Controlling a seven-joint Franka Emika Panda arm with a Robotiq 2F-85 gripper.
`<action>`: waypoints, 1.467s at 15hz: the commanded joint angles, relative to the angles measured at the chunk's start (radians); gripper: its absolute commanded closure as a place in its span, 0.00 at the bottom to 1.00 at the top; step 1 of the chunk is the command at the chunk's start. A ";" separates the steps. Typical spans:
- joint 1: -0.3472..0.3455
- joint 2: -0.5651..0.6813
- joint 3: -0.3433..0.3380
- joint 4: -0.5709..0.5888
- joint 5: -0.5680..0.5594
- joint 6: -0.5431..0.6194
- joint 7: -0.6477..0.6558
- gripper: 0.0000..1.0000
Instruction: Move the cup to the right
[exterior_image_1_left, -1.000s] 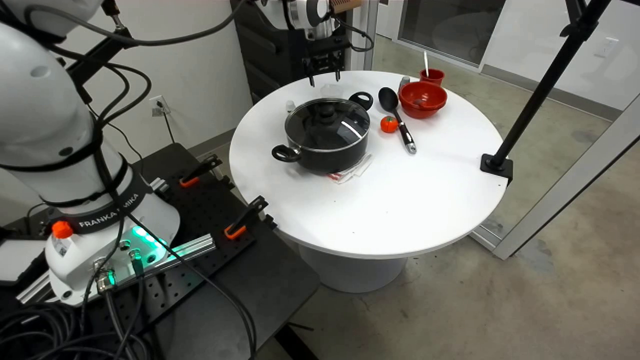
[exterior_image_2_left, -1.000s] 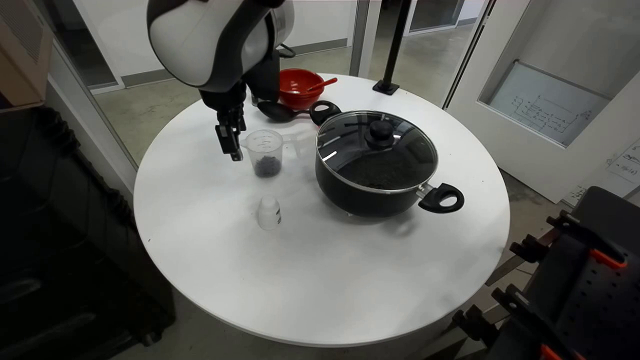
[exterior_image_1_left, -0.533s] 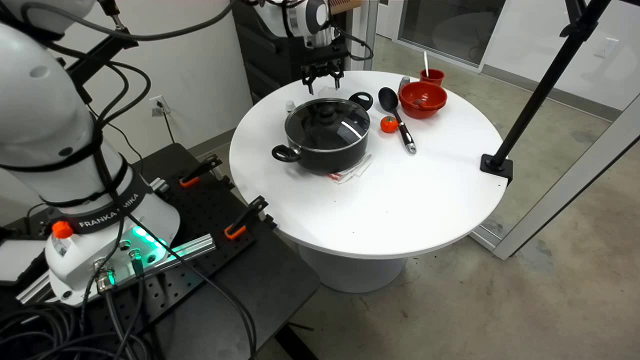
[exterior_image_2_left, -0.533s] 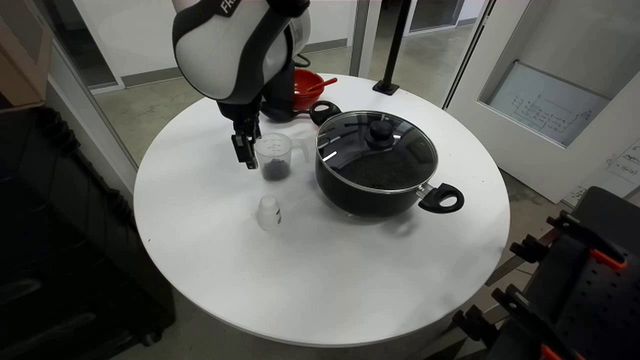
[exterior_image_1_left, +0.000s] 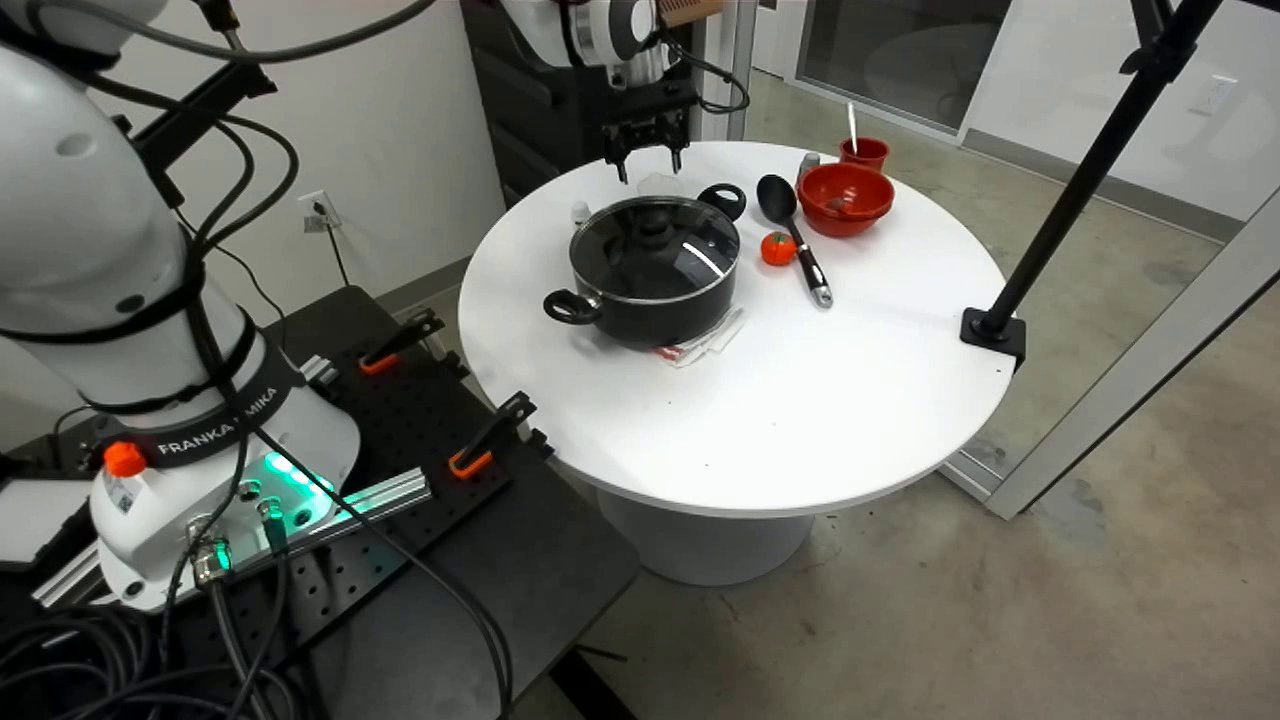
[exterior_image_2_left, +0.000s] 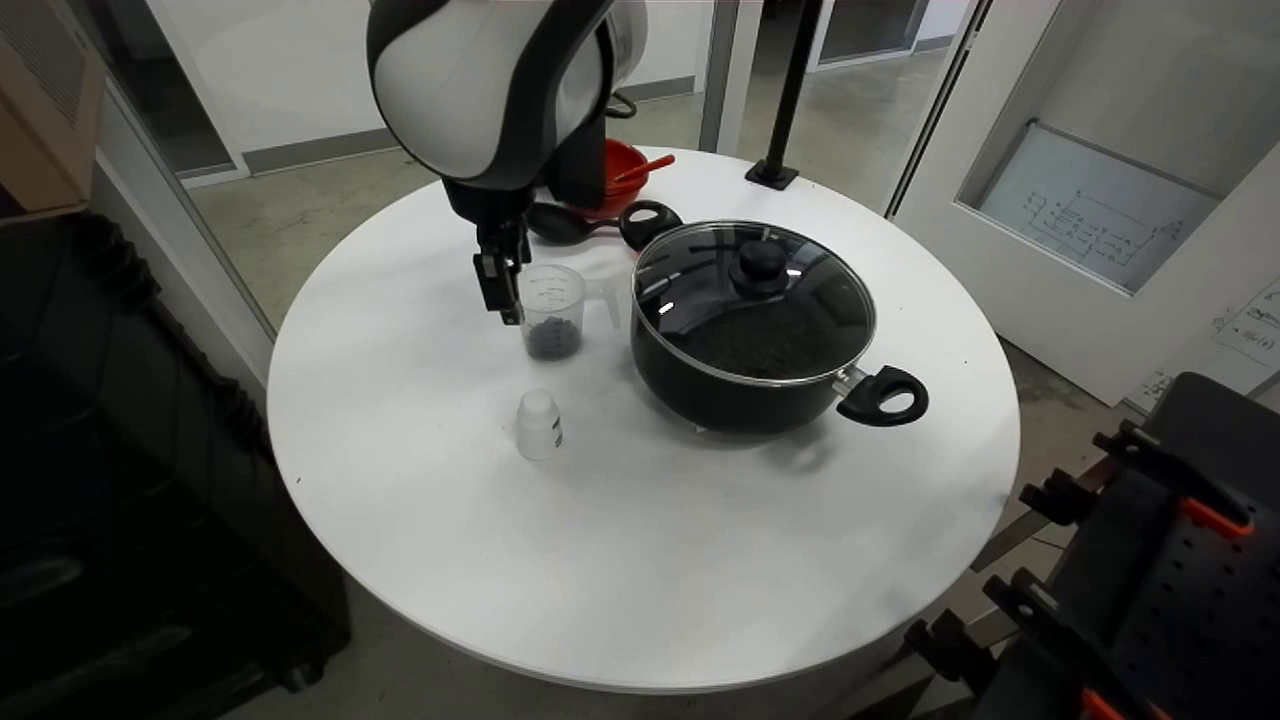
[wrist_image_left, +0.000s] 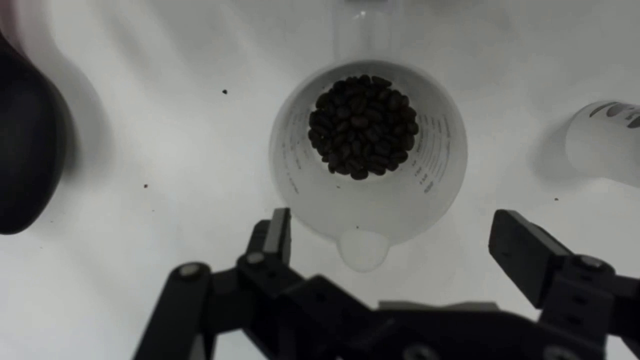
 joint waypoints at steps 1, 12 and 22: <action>-0.008 -0.069 0.002 -0.078 -0.025 0.019 0.022 0.00; -0.014 -0.177 0.015 -0.253 -0.050 0.057 0.012 0.00; -0.056 -0.189 0.004 -0.324 -0.092 0.115 -0.014 0.00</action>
